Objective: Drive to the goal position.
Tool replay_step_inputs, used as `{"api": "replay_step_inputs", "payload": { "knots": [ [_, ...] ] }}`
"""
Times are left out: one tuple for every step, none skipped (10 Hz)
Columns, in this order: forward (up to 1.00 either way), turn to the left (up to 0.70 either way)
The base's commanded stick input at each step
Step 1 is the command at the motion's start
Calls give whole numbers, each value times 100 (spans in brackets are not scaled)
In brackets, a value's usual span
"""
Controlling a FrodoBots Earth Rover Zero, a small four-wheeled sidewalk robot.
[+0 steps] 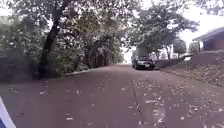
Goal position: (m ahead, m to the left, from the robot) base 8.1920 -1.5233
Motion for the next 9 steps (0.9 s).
{"api": "replay_step_inputs", "payload": {
  "knots": [
    [70, 0],
    [70, 0],
    [70, 0],
    [70, 0],
    [70, 0],
    [70, 0],
    [70, 0],
    [70, 0],
    [70, 0]
  ]
}}
